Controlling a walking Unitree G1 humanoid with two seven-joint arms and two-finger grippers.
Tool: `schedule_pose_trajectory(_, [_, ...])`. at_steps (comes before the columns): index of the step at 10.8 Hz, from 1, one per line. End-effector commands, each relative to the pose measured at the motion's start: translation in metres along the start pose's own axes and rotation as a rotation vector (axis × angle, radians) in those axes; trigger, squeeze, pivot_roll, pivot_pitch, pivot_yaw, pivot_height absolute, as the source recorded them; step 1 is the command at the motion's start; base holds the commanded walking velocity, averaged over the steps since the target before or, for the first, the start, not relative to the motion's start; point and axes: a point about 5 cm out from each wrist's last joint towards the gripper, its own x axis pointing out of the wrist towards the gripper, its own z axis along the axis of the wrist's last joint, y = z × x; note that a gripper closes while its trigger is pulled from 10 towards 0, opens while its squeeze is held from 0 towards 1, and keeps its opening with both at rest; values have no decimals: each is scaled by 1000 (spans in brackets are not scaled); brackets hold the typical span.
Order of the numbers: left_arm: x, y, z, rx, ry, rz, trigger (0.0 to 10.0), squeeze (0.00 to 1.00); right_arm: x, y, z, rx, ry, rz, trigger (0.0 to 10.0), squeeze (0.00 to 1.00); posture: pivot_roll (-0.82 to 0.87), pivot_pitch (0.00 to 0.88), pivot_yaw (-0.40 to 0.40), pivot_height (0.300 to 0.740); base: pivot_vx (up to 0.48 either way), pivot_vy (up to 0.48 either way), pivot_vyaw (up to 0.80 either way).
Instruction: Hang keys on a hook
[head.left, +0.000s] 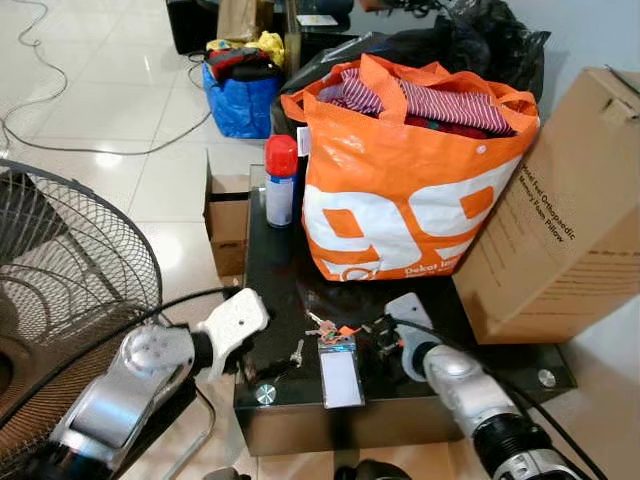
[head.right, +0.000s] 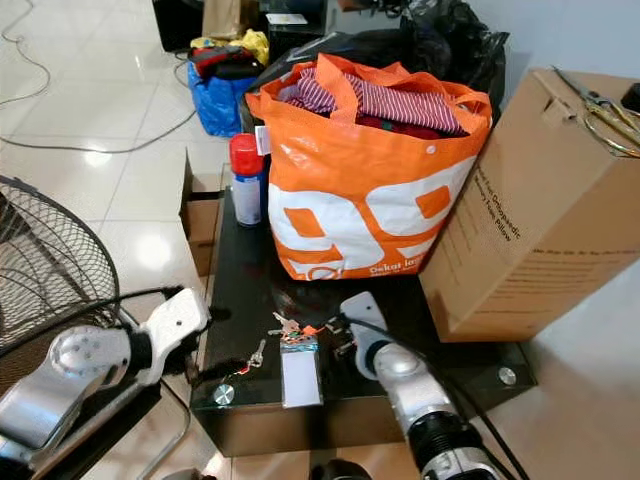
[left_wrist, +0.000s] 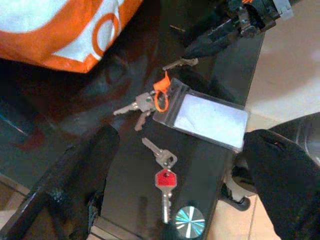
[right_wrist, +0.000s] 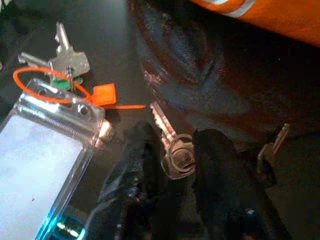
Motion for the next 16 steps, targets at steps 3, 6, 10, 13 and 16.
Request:
schedule_pose_trajectory(3, [-2,-3,3,24,4,-7,10000,973,3,-7,-4,-68,49,-90,10000,1000,-73,81,-115,740,0,0,0])
schedule_pose_trajectory(6, [-4,-3,4,27,8,-9,10000,976,10,-5,-3,1,72,-133,10000,0,-59,83,-112,740,0,0,0])
schedule_pose_trajectory(10, [-7,-5,5,26,12,-9,10000,976,13,-3,3,35,35,-121,10000,0,-53,83,-121,740,0,0,0])
schedule_pose_trajectory(13, [-6,-6,6,23,11,-9,10000,976,11,-9,14,75,-41,-81,10000,0,-56,81,-120,740,0,0,0])
schedule_pose_trajectory(16, [-6,-4,6,24,12,-9,10000,976,11,0,7,49,-16,-7,10000,0,-54,85,-117,740,0,0,0])
